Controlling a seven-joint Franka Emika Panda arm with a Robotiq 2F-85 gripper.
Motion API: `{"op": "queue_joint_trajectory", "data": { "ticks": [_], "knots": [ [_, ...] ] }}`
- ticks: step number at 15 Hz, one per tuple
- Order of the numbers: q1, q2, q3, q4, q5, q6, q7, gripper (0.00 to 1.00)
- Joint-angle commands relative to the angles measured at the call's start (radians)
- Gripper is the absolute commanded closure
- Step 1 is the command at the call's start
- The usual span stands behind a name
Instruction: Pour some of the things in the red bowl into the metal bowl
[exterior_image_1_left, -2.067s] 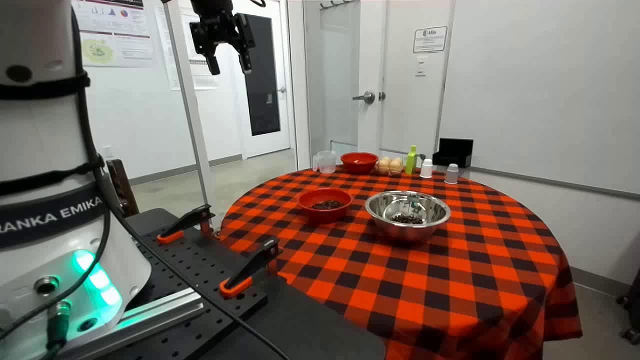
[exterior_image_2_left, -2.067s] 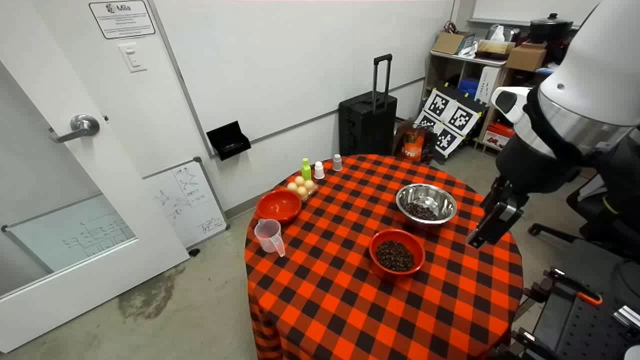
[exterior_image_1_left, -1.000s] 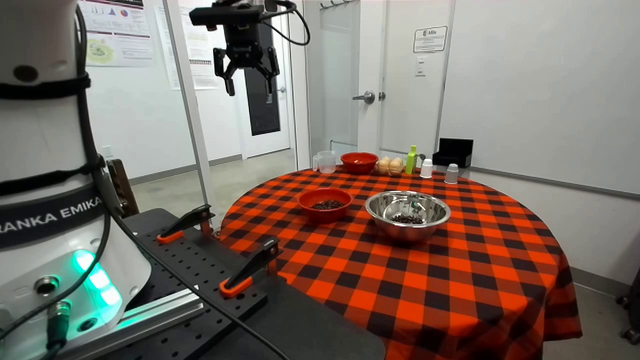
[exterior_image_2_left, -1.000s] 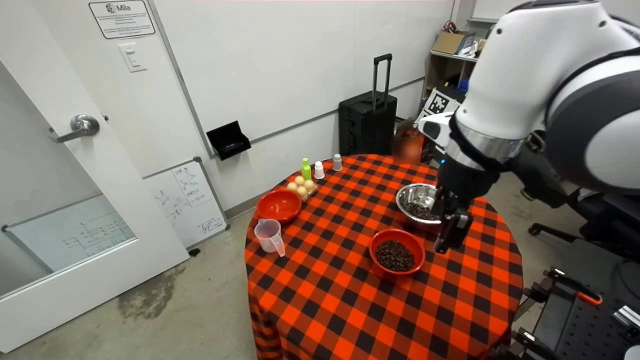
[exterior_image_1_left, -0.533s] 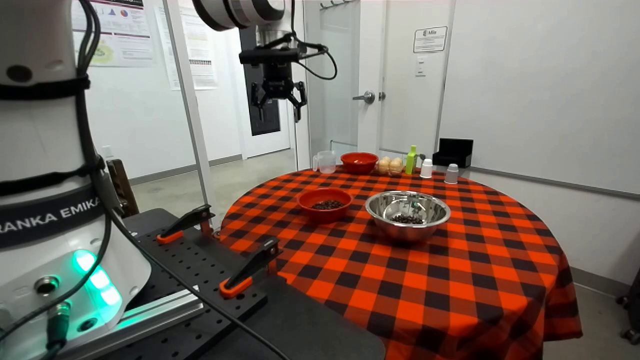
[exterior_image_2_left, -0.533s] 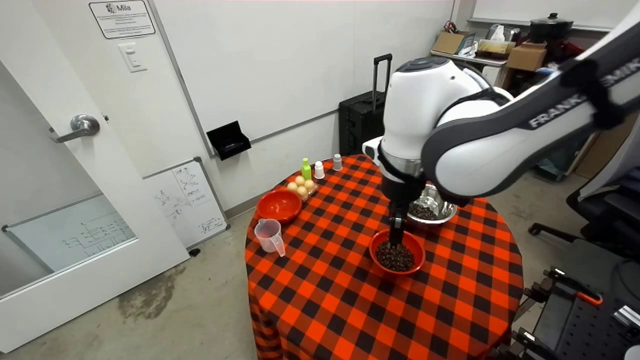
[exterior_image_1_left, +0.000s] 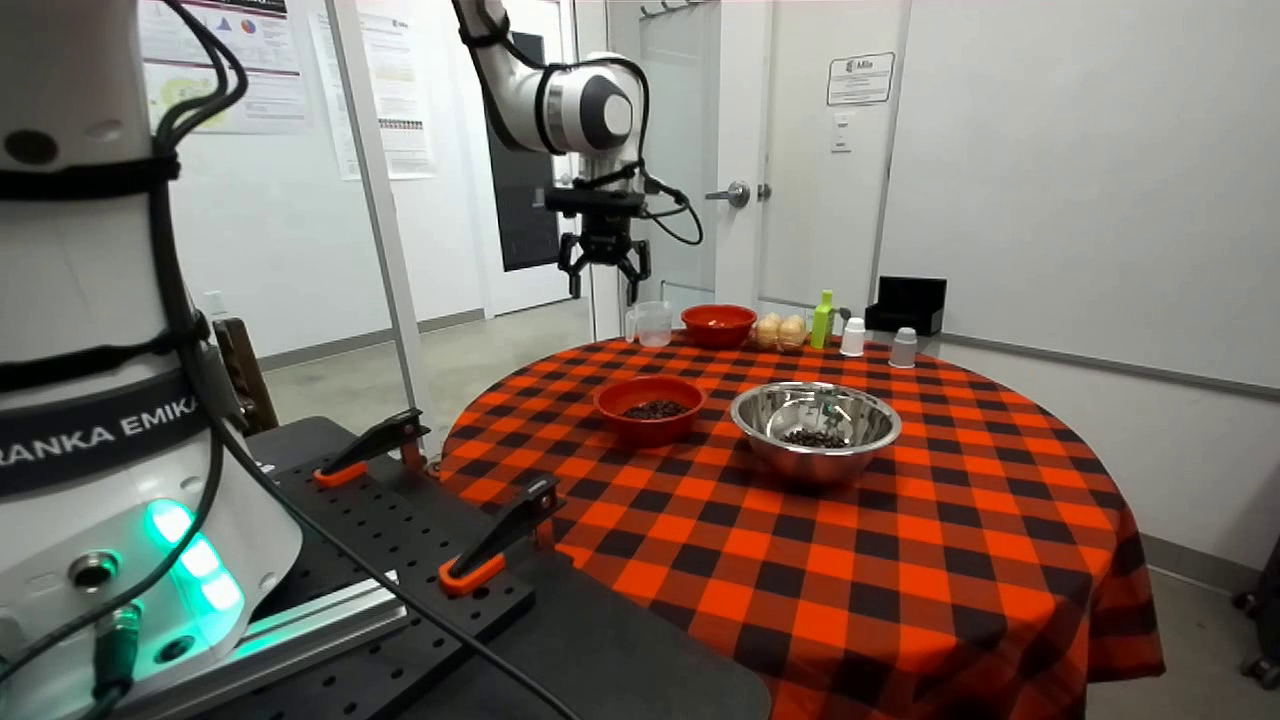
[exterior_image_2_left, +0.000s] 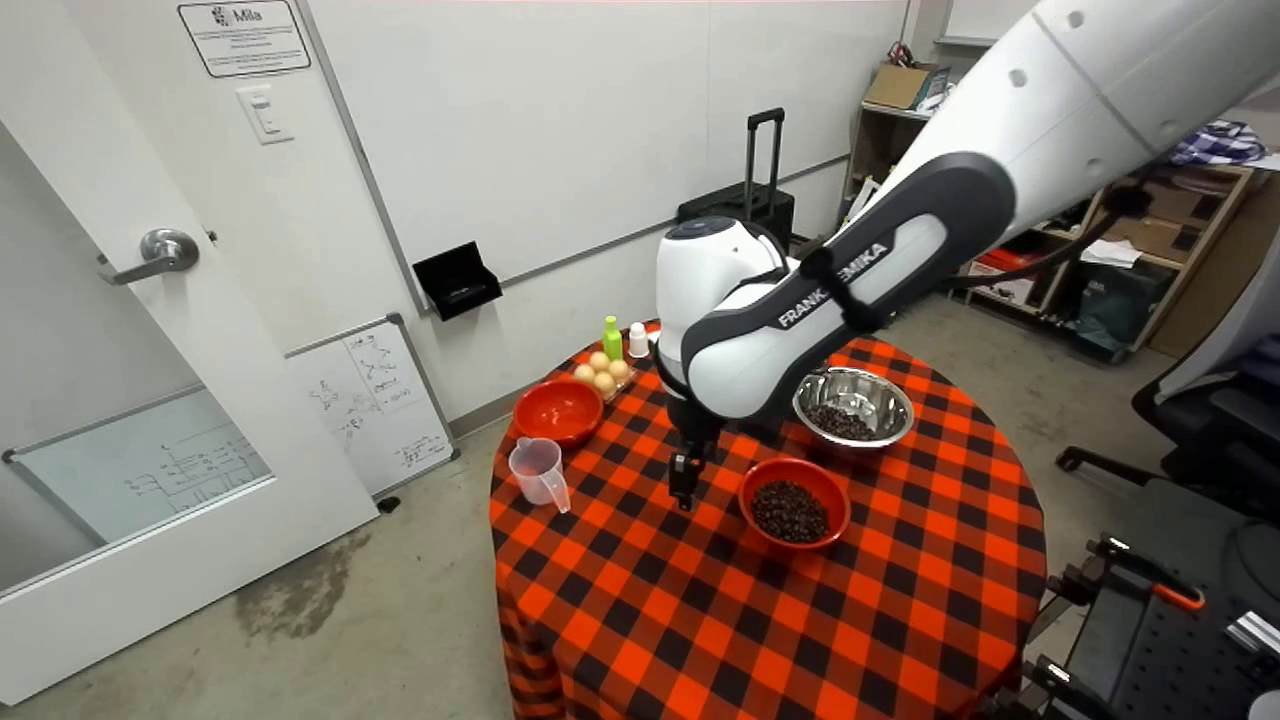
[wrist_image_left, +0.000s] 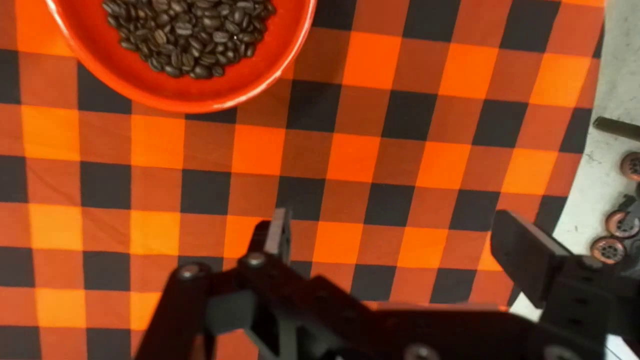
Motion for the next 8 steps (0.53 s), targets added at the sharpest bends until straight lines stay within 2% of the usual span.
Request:
{"op": "queue_joint_trajectory", "data": {
  "ticks": [1, 5, 8],
  "knots": [
    [0.014, 0.184, -0.038, 0.228, -0.028, -0.077, 0.102, 0.0],
    [0.047, 0.209, -0.097, 0.29, -0.067, -0.231, 0.237, 0.0],
    [0.06, 0.183, -0.108, 0.301, -0.081, -0.356, 0.31, 0.0]
  ]
}}
